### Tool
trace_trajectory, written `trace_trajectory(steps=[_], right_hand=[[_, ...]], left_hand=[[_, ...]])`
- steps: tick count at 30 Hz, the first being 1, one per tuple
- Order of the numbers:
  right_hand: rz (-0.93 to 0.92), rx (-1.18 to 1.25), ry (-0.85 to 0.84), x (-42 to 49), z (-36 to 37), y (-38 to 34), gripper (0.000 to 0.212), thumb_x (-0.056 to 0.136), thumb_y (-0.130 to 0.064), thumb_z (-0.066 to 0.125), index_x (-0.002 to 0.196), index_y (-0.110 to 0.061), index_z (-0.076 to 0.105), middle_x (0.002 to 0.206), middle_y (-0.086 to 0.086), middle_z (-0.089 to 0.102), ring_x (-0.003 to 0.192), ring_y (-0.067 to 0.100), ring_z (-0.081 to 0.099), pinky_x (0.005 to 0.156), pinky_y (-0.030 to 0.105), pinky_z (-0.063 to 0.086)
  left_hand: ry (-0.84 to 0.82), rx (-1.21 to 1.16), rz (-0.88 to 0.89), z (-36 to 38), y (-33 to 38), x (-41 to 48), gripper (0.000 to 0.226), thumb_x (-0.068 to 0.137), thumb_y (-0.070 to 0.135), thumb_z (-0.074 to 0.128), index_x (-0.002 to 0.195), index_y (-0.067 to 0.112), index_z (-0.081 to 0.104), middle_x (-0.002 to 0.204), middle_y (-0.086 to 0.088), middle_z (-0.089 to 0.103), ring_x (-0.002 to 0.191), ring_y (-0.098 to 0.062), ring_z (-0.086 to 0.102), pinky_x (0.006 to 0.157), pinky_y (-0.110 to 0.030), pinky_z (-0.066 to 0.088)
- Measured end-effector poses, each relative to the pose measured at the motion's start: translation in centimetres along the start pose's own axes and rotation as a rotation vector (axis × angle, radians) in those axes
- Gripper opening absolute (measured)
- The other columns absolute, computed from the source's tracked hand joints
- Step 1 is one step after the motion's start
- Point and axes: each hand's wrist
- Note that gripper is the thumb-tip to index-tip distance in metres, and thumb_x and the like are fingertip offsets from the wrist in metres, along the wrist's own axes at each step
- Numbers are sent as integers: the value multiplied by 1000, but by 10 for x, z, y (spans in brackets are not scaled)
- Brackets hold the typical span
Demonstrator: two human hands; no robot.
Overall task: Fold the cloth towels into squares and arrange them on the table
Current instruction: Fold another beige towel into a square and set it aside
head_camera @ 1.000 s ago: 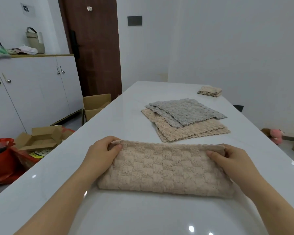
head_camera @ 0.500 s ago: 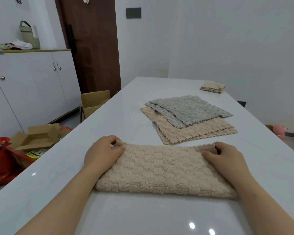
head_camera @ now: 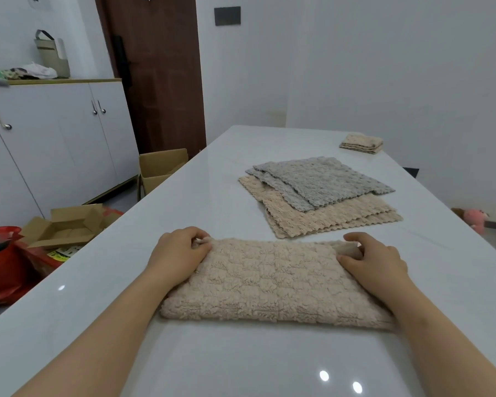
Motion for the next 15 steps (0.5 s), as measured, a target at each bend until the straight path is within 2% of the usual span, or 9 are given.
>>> trace_trajectory(steps=[2, 4, 7, 9, 11, 12, 14, 15], right_hand=[[-62, 174, 24, 1, 0, 2, 16, 83, -22, 63, 97, -30, 61, 89, -2, 65, 101, 27, 56, 85, 36, 43], [-110, 384, 34, -3, -5, -1, 13, 83, -13, 64, 82, -25, 62, 79, -3, 65, 81, 20, 59, 67, 30, 43], [-149, 636, 34, -2, -11, -5, 20, 85, -11, 63, 86, -31, 59, 74, 2, 61, 66, 17, 53, 60, 27, 40], [-182, 712, 8, -3, -12, -7, 27, 86, -12, 62, 92, -38, 59, 73, 2, 56, 64, 17, 49, 60, 28, 41], [-210, 699, -10, -4, -11, -8, 31, 85, -13, 63, 97, -42, 61, 81, 2, 59, 73, 19, 53, 70, 30, 48], [-211, 712, -5, -5, -10, -9, 29, 85, -12, 64, 95, -39, 63, 84, 1, 61, 76, 18, 55, 72, 26, 50], [-193, 768, 20, -7, -10, -11, 22, 82, -7, 66, 87, -30, 67, 80, -2, 65, 76, 14, 58, 64, 15, 50], [-169, 801, 33, -6, -10, -11, 19, 81, -6, 67, 83, -25, 67, 79, -1, 65, 76, 14, 59, 63, 16, 50]], left_hand=[[44, -178, -13, -3, 1, -2, 11, 92, 23, 53, 95, 23, 64, 87, 8, 63, 90, -15, 56, 70, -21, 41], [85, -409, -54, -8, 4, -5, 12, 93, 18, 52, 91, 23, 63, 88, 7, 63, 83, -7, 56, 66, -17, 40], [94, -690, -105, -15, 8, -11, 17, 93, 14, 52, 91, 24, 66, 93, 2, 66, 83, -9, 60, 68, -21, 48], [105, -763, -123, -19, 9, -13, 18, 92, 13, 54, 89, 24, 67, 93, -2, 66, 84, -15, 62, 72, -28, 52], [127, -784, -142, -21, 8, -13, 19, 91, 12, 56, 86, 24, 68, 93, -3, 66, 86, -17, 62, 75, -32, 52], [135, -794, -156, -22, 7, -13, 18, 90, 11, 56, 85, 23, 68, 93, -3, 66, 87, -18, 62, 77, -33, 52], [144, -842, -186, -22, 7, -12, 15, 88, 8, 58, 84, 19, 68, 90, -3, 67, 88, -19, 61, 82, -34, 52], [143, -880, -202, -22, 7, -12, 15, 88, 7, 58, 83, 16, 68, 88, -4, 67, 87, -19, 62, 81, -34, 52]])
Point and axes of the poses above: each hand's wrist, its own x-axis towards the middle knuckle, its own z-axis out of the palm, y = z × x
